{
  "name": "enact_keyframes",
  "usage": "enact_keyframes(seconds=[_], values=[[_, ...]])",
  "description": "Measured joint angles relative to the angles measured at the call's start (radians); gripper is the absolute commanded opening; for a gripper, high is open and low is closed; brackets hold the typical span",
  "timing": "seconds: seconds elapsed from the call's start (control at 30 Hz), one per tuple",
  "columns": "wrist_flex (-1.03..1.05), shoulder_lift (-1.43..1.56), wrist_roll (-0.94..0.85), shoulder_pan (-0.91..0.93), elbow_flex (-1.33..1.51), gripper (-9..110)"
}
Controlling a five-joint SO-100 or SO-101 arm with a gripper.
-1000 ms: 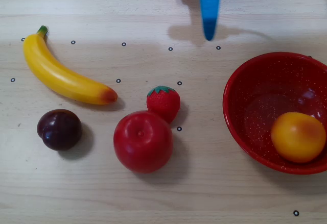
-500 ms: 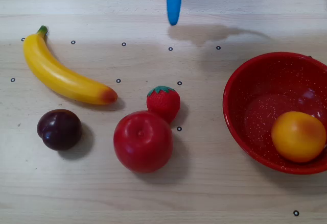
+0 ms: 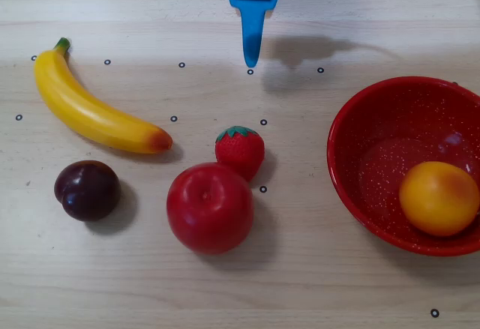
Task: Put the peach in the red bowl.
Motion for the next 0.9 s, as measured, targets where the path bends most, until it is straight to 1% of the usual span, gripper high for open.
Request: enact_keyframes(seconds=[0.23,0.5,0.9], values=[[-0.071,0.115,0.000,-0.040,0.092,0],[0.015,0.173,0.000,-0.037,0.098,0],[0.018,0.173,-0.020,-0.037,0.098,0]])
